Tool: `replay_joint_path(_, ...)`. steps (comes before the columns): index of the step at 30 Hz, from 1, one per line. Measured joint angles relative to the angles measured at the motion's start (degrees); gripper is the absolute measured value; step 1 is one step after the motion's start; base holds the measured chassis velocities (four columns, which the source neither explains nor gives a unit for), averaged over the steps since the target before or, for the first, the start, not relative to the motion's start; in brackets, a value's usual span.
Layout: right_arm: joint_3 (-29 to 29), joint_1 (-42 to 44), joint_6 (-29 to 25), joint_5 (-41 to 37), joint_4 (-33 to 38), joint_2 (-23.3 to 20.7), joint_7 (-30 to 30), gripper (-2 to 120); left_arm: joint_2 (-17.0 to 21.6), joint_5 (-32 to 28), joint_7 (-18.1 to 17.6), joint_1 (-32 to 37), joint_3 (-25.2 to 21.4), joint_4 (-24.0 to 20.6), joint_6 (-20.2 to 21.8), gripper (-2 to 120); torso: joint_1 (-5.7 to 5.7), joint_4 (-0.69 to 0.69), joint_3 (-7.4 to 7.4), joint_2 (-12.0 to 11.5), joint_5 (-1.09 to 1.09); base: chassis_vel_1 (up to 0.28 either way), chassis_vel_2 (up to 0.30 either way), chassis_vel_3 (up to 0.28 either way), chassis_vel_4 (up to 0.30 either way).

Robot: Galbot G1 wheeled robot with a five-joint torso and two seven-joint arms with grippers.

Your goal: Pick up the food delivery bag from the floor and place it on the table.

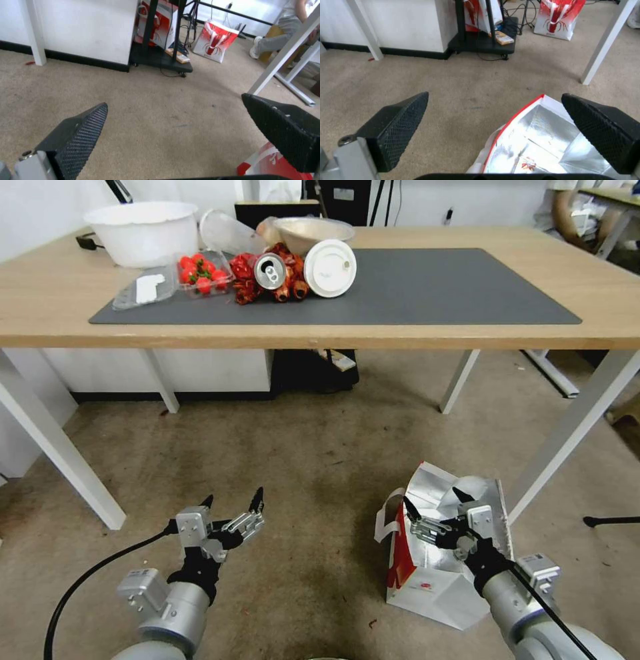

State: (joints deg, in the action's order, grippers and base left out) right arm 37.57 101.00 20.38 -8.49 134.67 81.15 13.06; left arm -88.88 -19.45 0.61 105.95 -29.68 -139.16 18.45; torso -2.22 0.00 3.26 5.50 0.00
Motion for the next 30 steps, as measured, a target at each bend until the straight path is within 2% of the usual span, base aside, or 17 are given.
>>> replay_joint_path(16, -0.01, -0.10, 0.10, 0.24, -0.26, -0.25, 0.06, 100, -0.04, -0.15, 0.09, -0.25, 0.02, 0.21, 0.03, 100, 0.14, 0.00, -3.26, -3.50, 0.00, 0.000, 0.000, 0.000, 0.000)
replay_joint_path(30, 0.01, -0.11, -0.05, 0.33, -0.57, -0.07, 0.06, 100, -0.17, -0.13, -0.05, -0.17, 0.08, 0.43, -0.84, 100, 0.37, 0.00, -3.25, -4.17, 0.00, 0.000, 0.000, 0.000, 0.000)
